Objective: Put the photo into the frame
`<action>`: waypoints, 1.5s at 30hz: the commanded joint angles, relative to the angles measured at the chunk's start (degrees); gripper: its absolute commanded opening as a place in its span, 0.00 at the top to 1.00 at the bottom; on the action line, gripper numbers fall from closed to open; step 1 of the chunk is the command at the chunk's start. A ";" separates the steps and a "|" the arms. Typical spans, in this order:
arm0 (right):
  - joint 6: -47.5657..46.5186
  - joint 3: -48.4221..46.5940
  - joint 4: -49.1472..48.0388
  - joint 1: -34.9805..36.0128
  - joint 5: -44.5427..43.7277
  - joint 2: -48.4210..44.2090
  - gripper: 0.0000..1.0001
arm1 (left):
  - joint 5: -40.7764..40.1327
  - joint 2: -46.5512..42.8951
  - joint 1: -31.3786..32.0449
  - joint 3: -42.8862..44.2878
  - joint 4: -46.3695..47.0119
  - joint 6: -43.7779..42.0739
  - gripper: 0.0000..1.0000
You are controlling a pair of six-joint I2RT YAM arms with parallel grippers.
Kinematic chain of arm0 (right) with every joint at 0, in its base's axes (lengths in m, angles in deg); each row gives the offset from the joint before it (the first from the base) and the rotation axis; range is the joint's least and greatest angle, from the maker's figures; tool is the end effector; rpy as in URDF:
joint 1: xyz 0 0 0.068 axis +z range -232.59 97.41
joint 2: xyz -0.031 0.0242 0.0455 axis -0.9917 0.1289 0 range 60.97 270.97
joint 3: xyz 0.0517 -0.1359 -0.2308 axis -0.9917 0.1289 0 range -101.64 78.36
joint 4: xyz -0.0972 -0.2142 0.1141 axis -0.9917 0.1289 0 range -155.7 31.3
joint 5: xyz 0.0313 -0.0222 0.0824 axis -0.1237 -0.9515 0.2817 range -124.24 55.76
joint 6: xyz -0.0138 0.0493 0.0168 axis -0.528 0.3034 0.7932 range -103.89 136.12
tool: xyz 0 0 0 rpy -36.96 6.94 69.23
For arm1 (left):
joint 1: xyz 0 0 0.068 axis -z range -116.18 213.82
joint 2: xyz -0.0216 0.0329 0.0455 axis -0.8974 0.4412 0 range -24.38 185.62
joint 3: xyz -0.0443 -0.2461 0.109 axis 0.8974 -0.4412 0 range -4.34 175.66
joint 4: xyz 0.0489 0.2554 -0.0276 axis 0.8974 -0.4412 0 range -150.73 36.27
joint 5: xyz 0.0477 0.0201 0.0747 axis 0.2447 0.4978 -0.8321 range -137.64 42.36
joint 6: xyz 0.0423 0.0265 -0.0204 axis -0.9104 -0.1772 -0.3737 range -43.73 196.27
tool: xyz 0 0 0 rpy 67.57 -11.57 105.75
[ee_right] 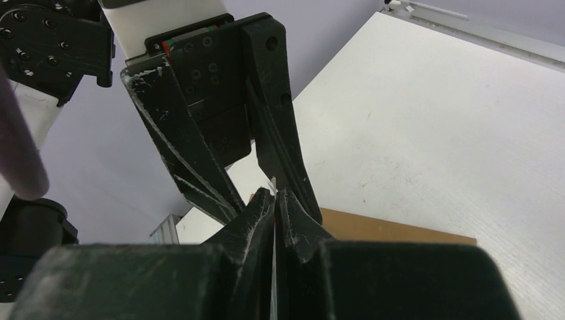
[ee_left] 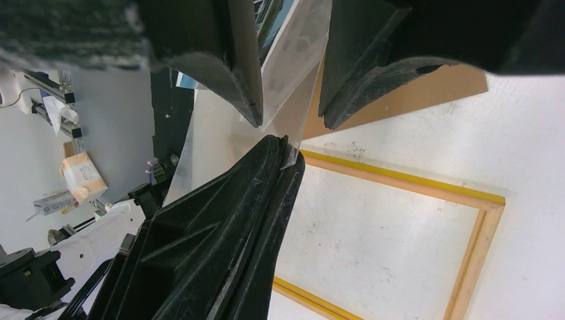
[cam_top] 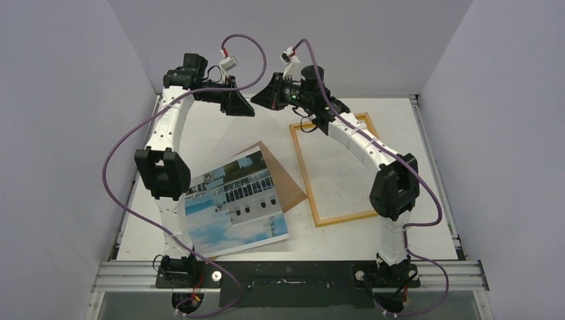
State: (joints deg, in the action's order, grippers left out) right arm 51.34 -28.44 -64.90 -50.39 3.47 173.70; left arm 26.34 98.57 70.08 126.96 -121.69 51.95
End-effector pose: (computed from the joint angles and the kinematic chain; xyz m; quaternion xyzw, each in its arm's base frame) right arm 0.3889 0.2706 0.3794 -0.1960 0.7127 0.5499 0.3889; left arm 0.4333 -0.0820 0.3576 0.3554 0.7020 -0.5405 0.2978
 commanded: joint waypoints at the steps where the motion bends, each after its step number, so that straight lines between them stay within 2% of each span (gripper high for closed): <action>1: 0.11 0.18 -6.39 -0.56 -0.34 -4.92 1.00 | 2.45 0.23 0.51 2.76 -3.87 -2.14 0.71; 3: 0.24 0.28 -6.63 -0.65 -0.31 -5.13 1.00 | 2.47 0.20 0.50 2.77 -3.91 -2.08 0.82; 5: 0.28 0.28 -6.68 -0.83 -0.27 -5.20 1.00 | 2.47 0.18 0.48 3.15 -3.85 -1.95 0.97; 6: 0.36 0.28 -6.69 -0.89 -0.27 -5.31 1.00 | 2.41 0.24 0.45 3.49 -3.84 -1.90 1.00; 8: 0.91 0.24 -6.15 -1.32 -1.04 -5.41 0.99 | 1.92 0.28 0.46 4.54 -3.78 -1.66 1.00; 11: 2.47 -0.11 -5.19 -2.91 -2.14 -5.70 0.66 | 1.48 -0.03 0.35 5.67 -1.46 -0.10 1.00; 14: 2.61 1.08 -5.93 -4.85 -4.21 -7.15 0.42 | 0.60 -1.27 0.23 5.01 5.20 5.06 1.00; 17: 2.43 3.51 -7.95 -6.67 -7.59 -9.59 0.25 | -2.00 -3.22 -0.21 2.50 15.17 12.84 1.00; 24: 2.65 11.24 -7.19 -10.62 -16.57 -16.64 0.20 | -16.49 -6.67 -4.10 -1.88 32.73 27.69 1.00; 33: -0.31 23.13 0.20 -11.13 -24.16 -24.40 0.18 | -38.81 -11.22 -6.00 -3.18 40.78 31.27 1.00; 40: -1.75 31.99 6.10 -11.22 -27.97 -28.41 0.12 | -66.38 -18.94 -5.91 -8.98 47.24 31.54 1.00; 43: -2.51 34.11 7.02 -11.25 -27.94 -29.23 0.09 | -71.18 -22.19 -5.91 -11.11 50.65 30.51 1.00; 45: -2.78 34.49 7.09 -11.24 -27.83 -29.32 0.09 | -71.56 -23.84 -5.82 -11.55 52.61 30.20 1.00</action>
State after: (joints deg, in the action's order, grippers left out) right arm 50.44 5.57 -57.79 -61.60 -22.58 148.46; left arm -35.23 80.83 64.25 115.77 -79.09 82.86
